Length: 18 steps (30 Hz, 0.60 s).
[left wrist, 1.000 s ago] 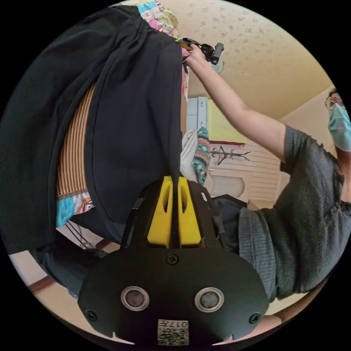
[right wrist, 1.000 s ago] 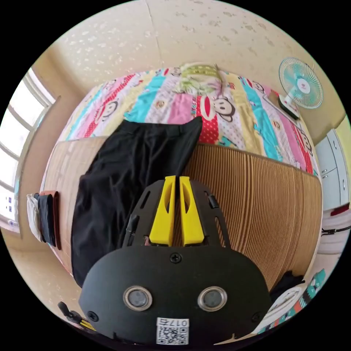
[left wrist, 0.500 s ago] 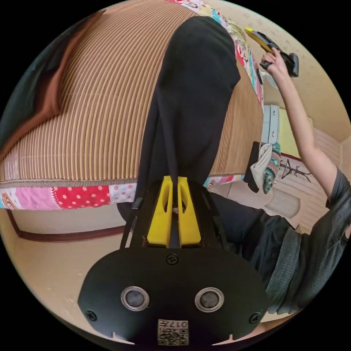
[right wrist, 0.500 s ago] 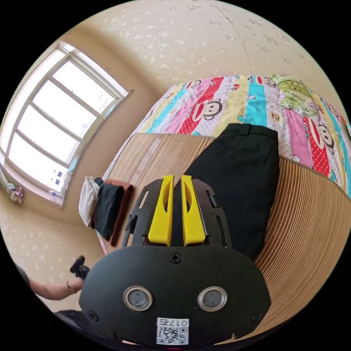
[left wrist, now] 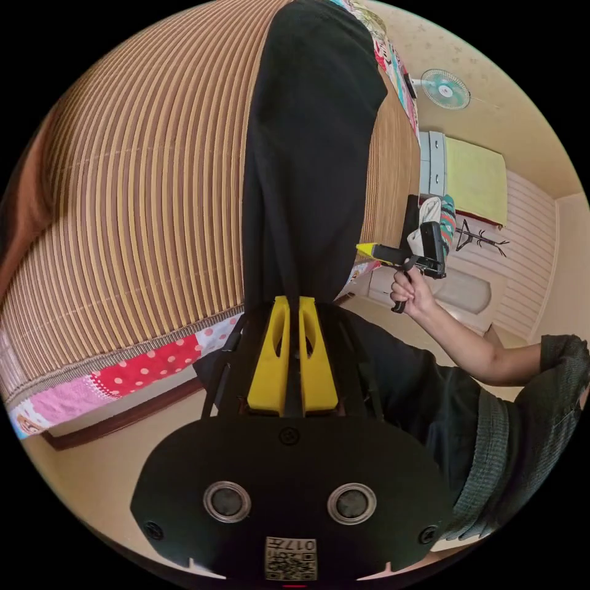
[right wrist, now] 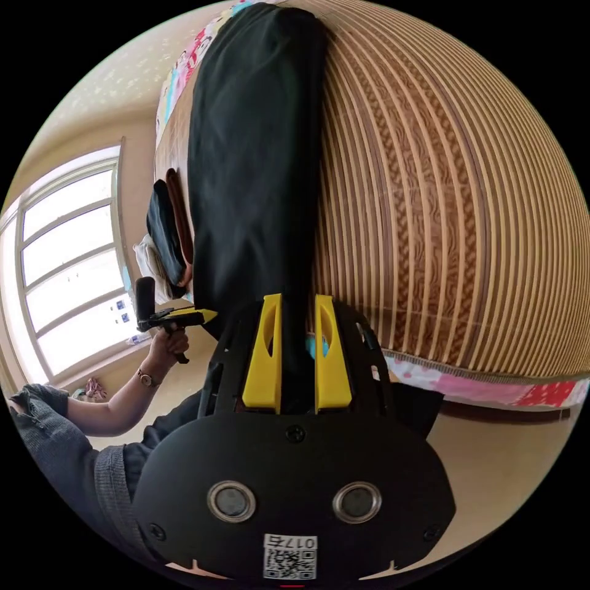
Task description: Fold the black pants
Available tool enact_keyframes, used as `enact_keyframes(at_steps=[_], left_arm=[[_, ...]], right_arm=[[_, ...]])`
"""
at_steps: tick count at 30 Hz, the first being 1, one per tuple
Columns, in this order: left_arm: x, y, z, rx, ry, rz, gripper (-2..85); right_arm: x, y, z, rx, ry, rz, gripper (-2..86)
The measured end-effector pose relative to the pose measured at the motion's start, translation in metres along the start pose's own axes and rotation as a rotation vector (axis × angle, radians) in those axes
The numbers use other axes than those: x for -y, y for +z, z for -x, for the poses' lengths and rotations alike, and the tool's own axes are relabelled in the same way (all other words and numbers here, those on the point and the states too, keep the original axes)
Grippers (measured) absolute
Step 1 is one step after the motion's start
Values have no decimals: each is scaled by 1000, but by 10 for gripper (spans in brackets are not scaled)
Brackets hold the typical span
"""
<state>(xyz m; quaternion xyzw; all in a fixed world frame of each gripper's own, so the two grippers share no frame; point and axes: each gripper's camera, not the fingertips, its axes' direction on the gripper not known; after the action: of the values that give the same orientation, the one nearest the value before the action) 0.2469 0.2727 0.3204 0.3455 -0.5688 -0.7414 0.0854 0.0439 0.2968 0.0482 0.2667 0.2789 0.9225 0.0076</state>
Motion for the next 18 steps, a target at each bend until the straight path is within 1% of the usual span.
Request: enact_keyframes(at_steps=[3,7,11,12,13,14,15,16,17,18], left_arm=[[10,-3,-3,-4,27,88,-6],[20,-13,-14,4,88,174,-7],[20,-25,-33,-5,136,214,-7],[18,-32,-42,-54,184,215,-7],[14,-43,-53,-153,262,193,-8],[12,-49,-58,-215,296,174,-8],[8,-61,-60,-340,331,133,-8],[7,-66,-55,-423,318,114,-9],[6,-66,-52,-436,304,113,-9],[4,-61,-45,-376,261,127,-8]], right_arm=[[-15,13,3,74,12,-2,77],[-24,10,4,12,-18,54,47],[-42,-13,19,11,-66,38,27],[-44,-18,21,23,-71,32,26],[-49,-30,27,41,-79,14,23],[-54,-42,32,41,-95,-15,21],[-57,-47,35,34,-103,-28,20],[-63,-55,37,17,-112,-50,19],[-66,-58,35,9,-108,-63,16],[-68,-57,32,6,-98,-68,15]])
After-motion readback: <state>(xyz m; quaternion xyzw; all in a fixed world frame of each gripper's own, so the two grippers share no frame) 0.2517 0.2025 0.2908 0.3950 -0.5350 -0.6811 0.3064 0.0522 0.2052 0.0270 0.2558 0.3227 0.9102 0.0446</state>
